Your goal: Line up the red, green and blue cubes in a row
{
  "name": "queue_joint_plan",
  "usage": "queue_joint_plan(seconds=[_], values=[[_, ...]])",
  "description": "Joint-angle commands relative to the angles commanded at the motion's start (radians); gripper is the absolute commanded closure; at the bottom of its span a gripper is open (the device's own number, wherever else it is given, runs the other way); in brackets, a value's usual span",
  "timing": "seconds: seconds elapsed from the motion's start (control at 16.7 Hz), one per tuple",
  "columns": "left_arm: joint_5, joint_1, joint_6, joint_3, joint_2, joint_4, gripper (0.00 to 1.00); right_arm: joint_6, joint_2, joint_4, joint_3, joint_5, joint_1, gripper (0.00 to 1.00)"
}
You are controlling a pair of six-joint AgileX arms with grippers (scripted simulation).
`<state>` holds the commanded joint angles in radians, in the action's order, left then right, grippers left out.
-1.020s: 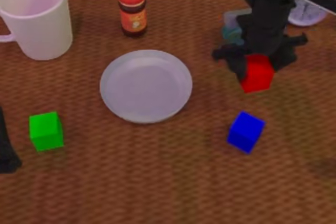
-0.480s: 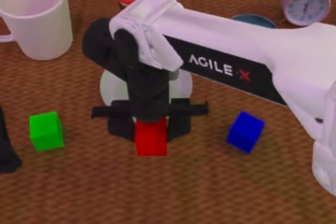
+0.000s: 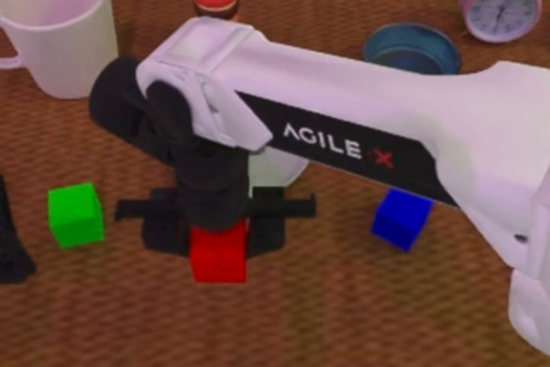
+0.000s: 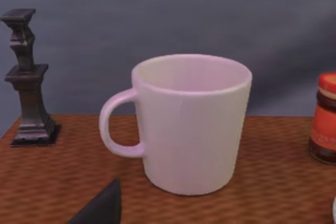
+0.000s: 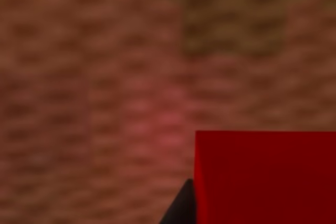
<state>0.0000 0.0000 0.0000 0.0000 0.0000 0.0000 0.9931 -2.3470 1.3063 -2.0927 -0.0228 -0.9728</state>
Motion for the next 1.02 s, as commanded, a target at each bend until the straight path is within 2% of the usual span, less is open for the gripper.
queue_joint_plan(seconds=[0.18, 0.48, 0.78, 1.02], values=[[0.0, 0.0, 0.0, 0.0, 0.0, 0.0, 0.0, -0.003, -0.004, -0.042, 0.037, -0.001, -0.002, 1.0], [0.0, 0.0, 0.0, 0.0, 0.0, 0.0, 0.0, 0.001, -0.035, -0.221, 0.177, -0.002, -0.004, 1.0], [0.0, 0.0, 0.0, 0.0, 0.0, 0.0, 0.0, 0.002, -0.042, -0.244, 0.198, -0.002, -0.005, 1.0], [0.0, 0.0, 0.0, 0.0, 0.0, 0.0, 0.0, 0.002, -0.042, -0.244, 0.198, -0.002, -0.005, 0.7]])
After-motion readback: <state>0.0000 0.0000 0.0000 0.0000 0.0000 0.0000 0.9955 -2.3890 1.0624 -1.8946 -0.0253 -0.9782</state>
